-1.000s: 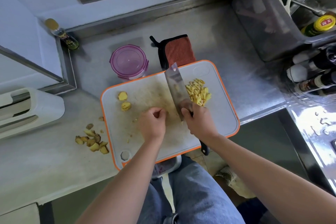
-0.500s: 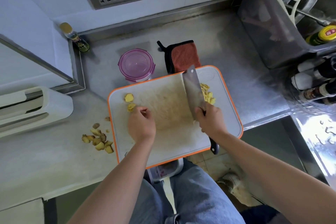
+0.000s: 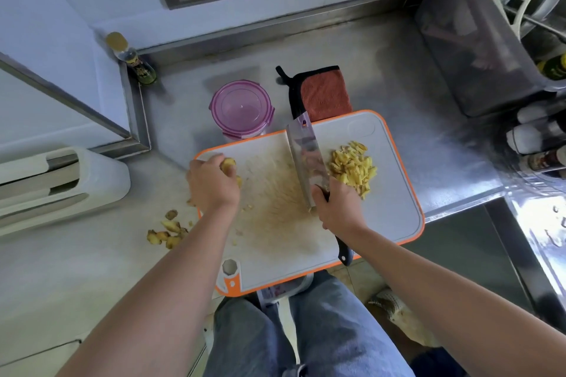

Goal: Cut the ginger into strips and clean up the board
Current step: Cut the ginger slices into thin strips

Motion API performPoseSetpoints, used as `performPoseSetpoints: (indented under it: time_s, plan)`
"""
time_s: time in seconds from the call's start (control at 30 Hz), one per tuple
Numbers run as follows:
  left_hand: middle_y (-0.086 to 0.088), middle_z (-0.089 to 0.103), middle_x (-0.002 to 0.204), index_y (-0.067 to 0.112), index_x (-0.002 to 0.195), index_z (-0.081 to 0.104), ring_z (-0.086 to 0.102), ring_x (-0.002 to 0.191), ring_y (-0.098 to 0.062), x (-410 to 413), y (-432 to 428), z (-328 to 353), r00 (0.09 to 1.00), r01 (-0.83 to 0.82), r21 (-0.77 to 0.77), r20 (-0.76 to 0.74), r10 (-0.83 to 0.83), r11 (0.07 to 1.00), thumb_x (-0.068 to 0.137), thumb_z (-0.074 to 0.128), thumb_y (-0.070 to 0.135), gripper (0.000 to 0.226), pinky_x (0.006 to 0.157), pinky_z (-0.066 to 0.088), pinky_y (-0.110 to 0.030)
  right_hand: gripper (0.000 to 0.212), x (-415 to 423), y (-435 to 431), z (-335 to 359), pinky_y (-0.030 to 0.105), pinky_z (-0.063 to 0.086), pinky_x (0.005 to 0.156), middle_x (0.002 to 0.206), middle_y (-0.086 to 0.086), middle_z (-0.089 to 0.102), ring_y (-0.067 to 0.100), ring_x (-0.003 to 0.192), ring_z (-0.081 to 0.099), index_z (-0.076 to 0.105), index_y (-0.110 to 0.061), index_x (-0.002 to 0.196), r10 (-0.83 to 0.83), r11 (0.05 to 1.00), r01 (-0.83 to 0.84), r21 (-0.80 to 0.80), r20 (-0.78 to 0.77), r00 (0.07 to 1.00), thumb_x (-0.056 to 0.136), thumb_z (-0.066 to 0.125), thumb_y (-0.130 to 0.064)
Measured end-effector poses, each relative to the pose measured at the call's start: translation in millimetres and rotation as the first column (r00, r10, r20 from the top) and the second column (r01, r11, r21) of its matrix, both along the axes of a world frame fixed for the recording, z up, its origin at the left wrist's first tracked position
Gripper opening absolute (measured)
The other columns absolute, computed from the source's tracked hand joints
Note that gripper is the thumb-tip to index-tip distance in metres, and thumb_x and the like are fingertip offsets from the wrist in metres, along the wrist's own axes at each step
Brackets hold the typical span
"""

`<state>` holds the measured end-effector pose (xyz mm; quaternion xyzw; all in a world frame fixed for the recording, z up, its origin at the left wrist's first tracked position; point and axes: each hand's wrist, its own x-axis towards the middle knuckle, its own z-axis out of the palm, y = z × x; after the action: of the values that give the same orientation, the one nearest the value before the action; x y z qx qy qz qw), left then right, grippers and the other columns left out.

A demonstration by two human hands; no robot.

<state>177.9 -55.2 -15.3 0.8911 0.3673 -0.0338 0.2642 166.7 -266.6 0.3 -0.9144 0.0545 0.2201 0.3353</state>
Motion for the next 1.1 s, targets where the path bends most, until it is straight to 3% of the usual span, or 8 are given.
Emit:
performPoseSetpoints:
  time_s: [0.13,0.27,0.43,0.57,0.67,0.8,1.0,1.1]
  plan:
    - [-0.012,0.058,0.111,0.018,0.101,0.072,0.058,0.099,-0.033,3.7,5.7,-6.1,0.998,0.004,-0.025,0.069,-0.002,1.0,0.084,0.07,0.016,0.017,0.077,0.043,-0.035,0.031,-0.6,-0.6,-2.3,0.043,0.05,0.048,0.065,0.018,0.061,0.033,0.053,0.062,0.046,-0.008,0.075,-0.025,1.0,0.025,-0.007,-0.002,1.0,0.097,0.047,-0.03]
    - [-0.003,0.068,0.087,0.024,0.08,0.065,0.064,0.081,-0.024,3.1,13.0,-6.5,0.984,0.043,-0.089,0.177,-0.027,0.995,0.077,0.075,0.018,0.013,0.068,0.042,-0.029,0.031,0.5,-0.5,-2.7,0.04,0.048,0.046,0.065,0.018,0.062,0.032,0.052,0.062,0.049,-0.003,0.081,-0.016,1.0,0.015,-0.011,-0.006,1.0,0.096,0.047,-0.031]
    - [0.004,0.06,0.077,0.019,0.074,0.063,0.054,0.069,-0.014,-7.1,-11.0,9.7,0.898,0.222,-0.121,0.412,-0.155,0.968,0.071,0.077,0.006,0.019,0.069,0.044,-0.031,0.031,2.8,-3.0,1.1,0.045,0.049,0.049,0.065,0.021,0.061,0.035,0.052,0.061,0.044,-0.007,0.073,-0.006,1.0,0.006,0.009,0.007,1.0,0.096,0.048,-0.028]
    - [0.003,0.049,0.078,0.02,0.082,0.063,0.048,0.064,-0.013,-20.8,-48.1,6.8,0.885,0.379,-0.13,0.34,-0.317,0.916,0.073,0.078,0.007,0.021,0.061,0.035,-0.026,0.018,-0.2,-10.2,4.1,0.046,0.053,0.05,0.059,0.016,0.06,0.031,0.049,0.059,0.055,-0.01,0.089,0.014,1.0,-0.015,0.023,0.042,0.999,0.096,0.048,-0.026]
    - [0.003,0.049,0.076,0.02,0.084,0.061,0.053,0.066,-0.022,-37.3,-70.6,-1.3,0.866,0.476,-0.117,0.235,-0.441,0.872,0.074,0.071,0.0,0.024,0.059,0.043,-0.033,0.026,-4.5,-16.0,1.9,0.048,0.052,0.052,0.06,0.014,0.059,0.03,0.051,0.059,0.048,-0.011,0.077,0.038,0.999,-0.038,0.004,0.047,0.998,0.096,0.05,-0.028]
    - [0.002,0.053,0.081,0.017,0.091,0.062,0.056,0.068,-0.023,-53.0,-74.7,-8.8,0.869,0.486,-0.166,0.196,-0.455,0.858,0.071,0.068,-0.001,0.027,0.061,0.047,-0.035,0.025,-12.6,-19.7,-2.8,0.045,0.05,0.054,0.063,0.013,0.06,0.029,0.053,0.059,0.05,-0.009,0.081,0.127,0.992,-0.125,-0.033,0.057,0.99,0.096,0.05,-0.03]
    - [0.001,0.06,0.092,0.018,0.108,0.058,0.057,0.077,-0.018,-59.9,-65.5,-10.9,0.91,0.401,-0.167,0.18,-0.372,0.901,0.075,0.075,0.022,0.037,0.067,0.044,-0.031,0.019,-17.2,-24.8,-2.7,0.04,0.049,0.05,0.064,0.01,0.059,0.028,0.054,0.058,0.05,-0.012,0.086,0.153,0.988,-0.151,-0.028,0.096,0.984,0.096,0.05,-0.029]
    - [-0.001,0.062,0.089,0.018,0.101,0.063,0.06,0.077,-0.02,-60.0,-70.5,-13.5,0.913,0.39,-0.16,0.199,-0.357,0.907,0.077,0.076,0.021,0.028,0.065,0.047,-0.031,0.022,-18.1,-27.9,-1.8,0.04,0.05,0.052,0.062,0.008,0.059,0.026,0.054,0.058,0.056,-0.009,0.091,0.188,0.982,-0.185,-0.041,0.091,0.978,0.097,0.048,-0.029]
